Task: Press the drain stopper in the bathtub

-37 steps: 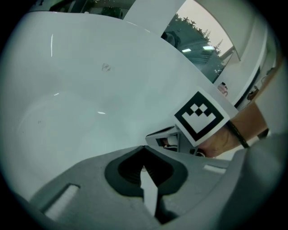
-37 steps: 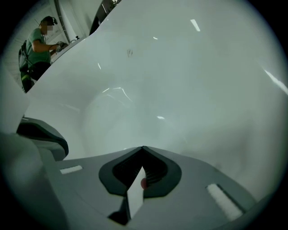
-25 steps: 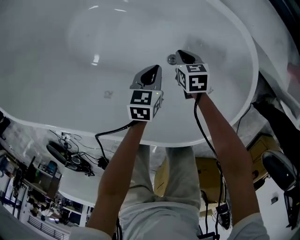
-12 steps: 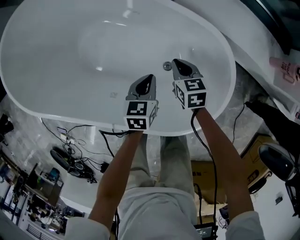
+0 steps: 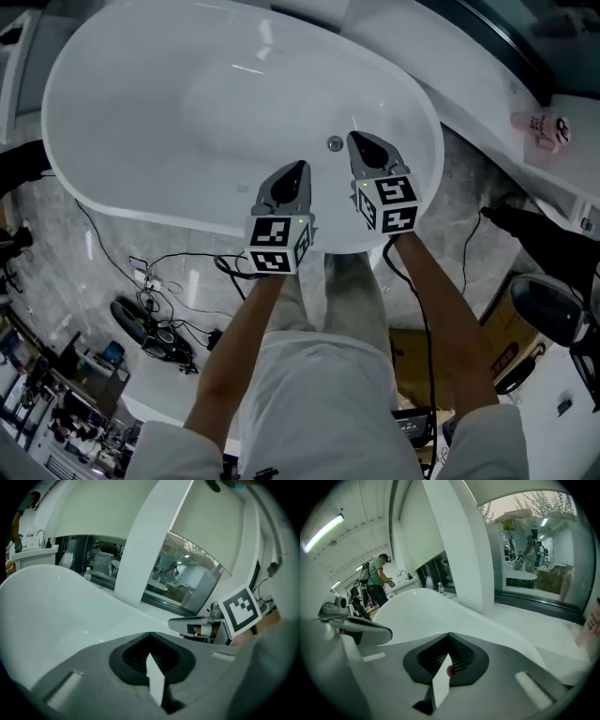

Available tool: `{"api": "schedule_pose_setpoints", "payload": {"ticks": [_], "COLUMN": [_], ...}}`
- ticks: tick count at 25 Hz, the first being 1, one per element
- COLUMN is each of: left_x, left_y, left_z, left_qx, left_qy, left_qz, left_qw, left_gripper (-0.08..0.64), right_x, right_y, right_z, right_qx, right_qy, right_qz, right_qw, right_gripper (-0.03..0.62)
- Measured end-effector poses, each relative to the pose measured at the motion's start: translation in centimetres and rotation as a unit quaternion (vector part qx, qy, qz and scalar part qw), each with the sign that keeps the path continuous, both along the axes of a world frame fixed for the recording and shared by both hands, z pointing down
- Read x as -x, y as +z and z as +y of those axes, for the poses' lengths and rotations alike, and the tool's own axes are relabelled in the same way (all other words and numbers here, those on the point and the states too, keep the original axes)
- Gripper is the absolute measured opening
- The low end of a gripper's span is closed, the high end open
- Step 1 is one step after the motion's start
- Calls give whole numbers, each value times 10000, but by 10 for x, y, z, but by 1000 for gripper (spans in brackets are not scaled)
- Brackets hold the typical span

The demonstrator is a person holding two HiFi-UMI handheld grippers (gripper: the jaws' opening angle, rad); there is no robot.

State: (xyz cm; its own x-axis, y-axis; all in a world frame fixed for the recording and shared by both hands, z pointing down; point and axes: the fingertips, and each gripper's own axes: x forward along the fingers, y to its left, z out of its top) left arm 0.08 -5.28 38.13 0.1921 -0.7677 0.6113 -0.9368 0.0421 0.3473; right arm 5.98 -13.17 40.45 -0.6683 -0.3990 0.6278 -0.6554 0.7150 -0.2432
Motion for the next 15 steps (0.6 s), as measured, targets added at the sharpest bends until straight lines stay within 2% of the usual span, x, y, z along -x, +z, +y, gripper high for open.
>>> {"api": "schedule_pose_setpoints", "payload": {"ticks": [5, 15], "left_x": [1, -20], "left_y": [-62, -156], "left_z": [15, 39], "left_qx": [-266, -676], "left_qy": [-63, -101], "left_qz": [-85, -154], "left_qw": [9996, 9975], "left_gripper": [3, 3], "right_x": [1, -12], "right_y": [-71, -192], "right_z": [20, 49], "right_qx": [-243, -756], "right_qy": [-193, -471], "right_qz": [-282, -774], "right_qw": [9991, 9930], "right_gripper": [6, 6]}}
